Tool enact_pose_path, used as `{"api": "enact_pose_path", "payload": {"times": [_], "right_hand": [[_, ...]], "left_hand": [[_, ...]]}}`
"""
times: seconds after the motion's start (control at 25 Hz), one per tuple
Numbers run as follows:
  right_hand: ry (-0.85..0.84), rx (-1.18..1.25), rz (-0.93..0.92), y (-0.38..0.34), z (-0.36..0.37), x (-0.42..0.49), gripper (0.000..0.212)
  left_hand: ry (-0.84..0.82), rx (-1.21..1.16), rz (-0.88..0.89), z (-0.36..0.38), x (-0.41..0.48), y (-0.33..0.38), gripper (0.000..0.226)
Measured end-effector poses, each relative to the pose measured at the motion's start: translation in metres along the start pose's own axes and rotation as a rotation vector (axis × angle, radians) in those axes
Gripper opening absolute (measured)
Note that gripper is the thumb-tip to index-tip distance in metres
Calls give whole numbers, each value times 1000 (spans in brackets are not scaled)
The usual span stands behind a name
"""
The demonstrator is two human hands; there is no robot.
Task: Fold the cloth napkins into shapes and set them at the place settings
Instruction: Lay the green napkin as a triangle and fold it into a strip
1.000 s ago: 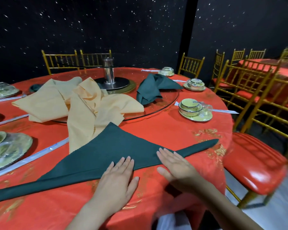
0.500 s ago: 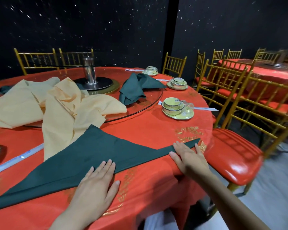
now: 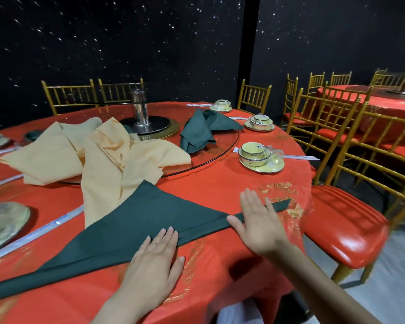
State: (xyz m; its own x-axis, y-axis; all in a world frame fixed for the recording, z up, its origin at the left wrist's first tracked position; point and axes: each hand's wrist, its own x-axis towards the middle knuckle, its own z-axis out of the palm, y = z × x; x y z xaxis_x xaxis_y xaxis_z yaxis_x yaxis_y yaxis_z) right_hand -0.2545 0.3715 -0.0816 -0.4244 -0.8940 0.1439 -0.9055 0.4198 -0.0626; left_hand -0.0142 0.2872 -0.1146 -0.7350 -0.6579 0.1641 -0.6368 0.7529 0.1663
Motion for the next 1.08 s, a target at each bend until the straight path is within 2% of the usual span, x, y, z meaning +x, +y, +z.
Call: {"api": "enact_pose_path", "payload": {"times": [0.08,0.12,0.16,0.24,0.36,0.44,0.52,0.6,0.68,0.76,0.84,1.08], "right_hand": [[-58,116,-231,-48,-4,-11,117],[-97,165,-310,-67,-3,-14,116],[-125,198,-368,-82,-1,-16,112],[-156,220,-429,-97,6,-17,109],[-171,184,-445,-100,18,-18,120],[-182,146,-448,-99,22,-19,124],[-192,138,-445,-99,23,-19,126],[-194,139,-437,-99,23,-19,128],[-198,135,-433,-98,24,-18,129],[-197,120,-429,-98,25,-18,130],[-189,98,-424,-97,27,-17,130],[-221,18,-410,-100,25,-14,136]], "left_hand": [[10,41,10,-1,-1,-2,86],[42,51,19,-3,1,-1,82],[82,35,50,0,1,-2,86],[18,-19,45,1,-1,0,93],[2,23,3,-9,-8,-5,96],[38,112,-17,-17,-19,-16,90],[-142,138,-89,-20,-36,-32,74],[-179,163,-137,-19,-53,-51,69],[-178,155,-189,-34,-70,-64,74],[-76,176,-168,-43,-82,-79,93],[-89,154,-188,-49,-95,-93,104],[-71,130,-256,-59,-118,-115,97]]}}
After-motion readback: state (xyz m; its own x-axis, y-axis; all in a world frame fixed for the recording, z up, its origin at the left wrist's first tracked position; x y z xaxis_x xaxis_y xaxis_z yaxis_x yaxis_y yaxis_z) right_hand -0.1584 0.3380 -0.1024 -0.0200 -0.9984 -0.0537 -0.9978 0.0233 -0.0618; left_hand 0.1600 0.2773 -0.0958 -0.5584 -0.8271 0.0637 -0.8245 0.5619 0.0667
